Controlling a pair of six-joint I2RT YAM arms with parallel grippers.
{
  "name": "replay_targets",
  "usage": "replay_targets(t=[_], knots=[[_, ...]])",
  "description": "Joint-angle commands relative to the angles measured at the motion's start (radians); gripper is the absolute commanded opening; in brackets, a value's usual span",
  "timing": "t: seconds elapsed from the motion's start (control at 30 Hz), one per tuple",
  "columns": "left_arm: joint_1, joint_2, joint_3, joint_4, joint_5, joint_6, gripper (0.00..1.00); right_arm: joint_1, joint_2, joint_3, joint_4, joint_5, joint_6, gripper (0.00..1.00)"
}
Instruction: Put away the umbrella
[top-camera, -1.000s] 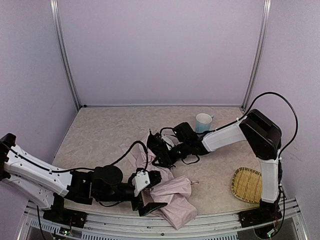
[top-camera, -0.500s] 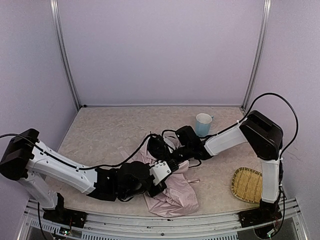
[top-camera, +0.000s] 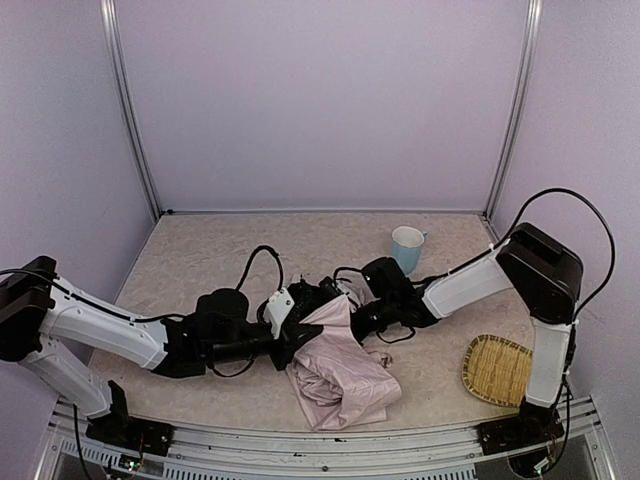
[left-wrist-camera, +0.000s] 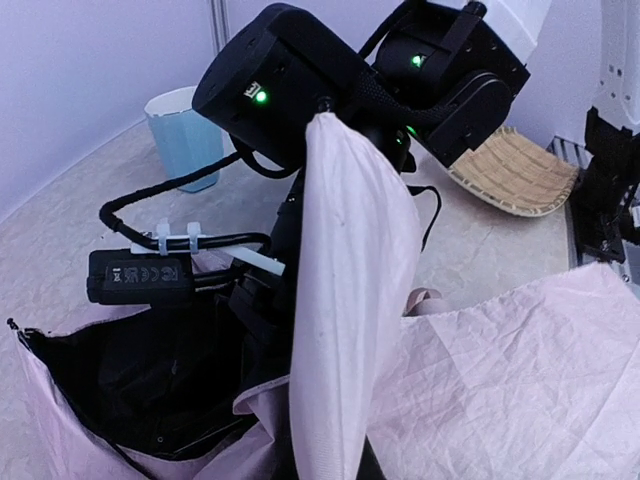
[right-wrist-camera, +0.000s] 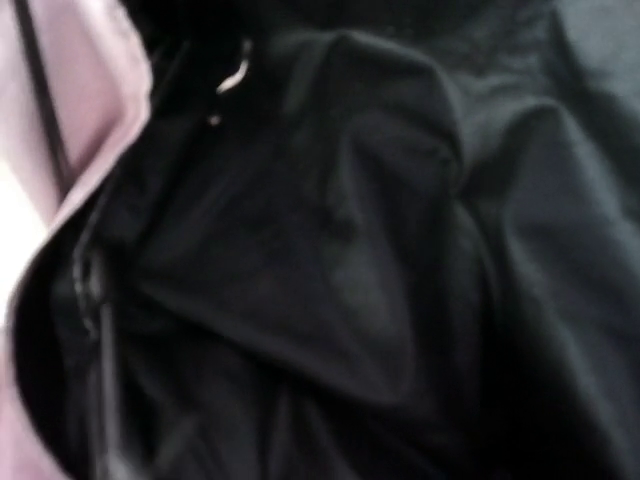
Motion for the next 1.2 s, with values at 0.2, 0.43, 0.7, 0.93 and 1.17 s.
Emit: replay_targets(t=[0.2, 0.43, 0.7, 0.93, 1.17], knots=[[0.079, -0.180, -0.228, 0.086, 0.203, -0.066, 0.00, -0.011, -0.351, -0.132, -0.181, 0.064, 0.019, 0.86], [0.152, -0.200, -0.263, 0.109, 0.276, -0.072, 0.00, 0.031, -0.688, -0.219, -0.311, 0.338, -0.177, 0.84], [0.218, -0.161, -0.258, 0.149, 0.368, -0.098, 0.00, 0.444, -0.808, -0.337, -0.231, 0.530, -0.638, 0.86], [0.226, -0.140, -0.249, 0.140, 0.390, -0.103, 0.00, 0.598, -0.523, -0.254, -0.293, 0.827, -0.821, 0.91], [0.233, -0.147, -0.236, 0.107, 0.390, -0.102, 0.03, 0.605, -0.460, -0.191, -0.223, 0.847, -0.811, 0.28]])
